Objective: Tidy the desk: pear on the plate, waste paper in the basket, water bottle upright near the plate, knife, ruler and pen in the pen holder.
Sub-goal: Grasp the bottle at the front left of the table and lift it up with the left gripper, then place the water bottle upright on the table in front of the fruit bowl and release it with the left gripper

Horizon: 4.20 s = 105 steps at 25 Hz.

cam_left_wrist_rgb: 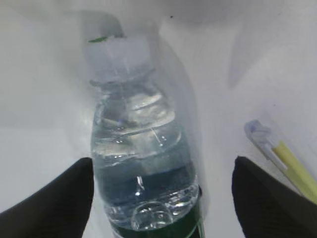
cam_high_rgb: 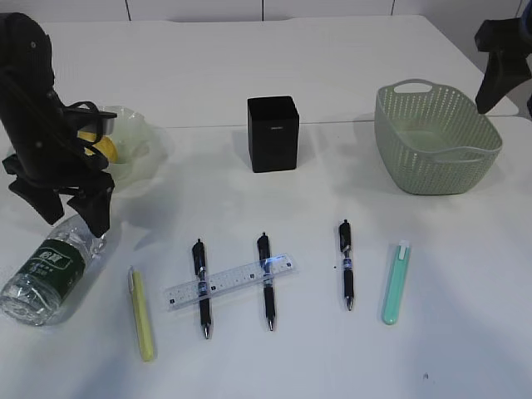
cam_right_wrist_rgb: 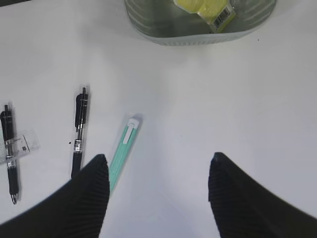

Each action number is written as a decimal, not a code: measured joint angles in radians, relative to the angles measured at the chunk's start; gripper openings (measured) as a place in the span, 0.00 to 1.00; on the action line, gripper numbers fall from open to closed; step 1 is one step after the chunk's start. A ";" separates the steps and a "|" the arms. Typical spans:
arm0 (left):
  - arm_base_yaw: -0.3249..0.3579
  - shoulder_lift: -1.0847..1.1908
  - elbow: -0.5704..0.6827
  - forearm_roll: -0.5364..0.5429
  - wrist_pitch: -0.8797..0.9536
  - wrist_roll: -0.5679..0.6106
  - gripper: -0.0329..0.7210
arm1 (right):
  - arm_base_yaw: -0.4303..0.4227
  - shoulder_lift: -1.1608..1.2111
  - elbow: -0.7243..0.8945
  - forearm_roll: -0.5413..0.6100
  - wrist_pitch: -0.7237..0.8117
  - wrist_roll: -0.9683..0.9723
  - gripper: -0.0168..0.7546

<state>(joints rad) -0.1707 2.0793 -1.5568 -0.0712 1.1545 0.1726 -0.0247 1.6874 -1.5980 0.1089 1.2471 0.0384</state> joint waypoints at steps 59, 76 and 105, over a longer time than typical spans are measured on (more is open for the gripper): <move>0.000 0.091 -0.007 0.065 0.024 0.000 0.54 | 0.000 -0.005 0.000 0.023 0.000 -0.027 0.67; 0.000 0.047 -0.114 -0.022 0.033 0.000 0.54 | 0.000 -0.015 0.000 0.027 0.000 -0.029 0.67; 0.020 -0.277 -0.093 -0.029 0.054 -0.016 0.54 | 0.000 -0.019 0.000 0.029 0.000 -0.029 0.67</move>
<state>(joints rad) -0.1503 1.8023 -1.6494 -0.0999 1.2086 0.1568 -0.0247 1.6689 -1.5980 0.1377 1.2471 0.0092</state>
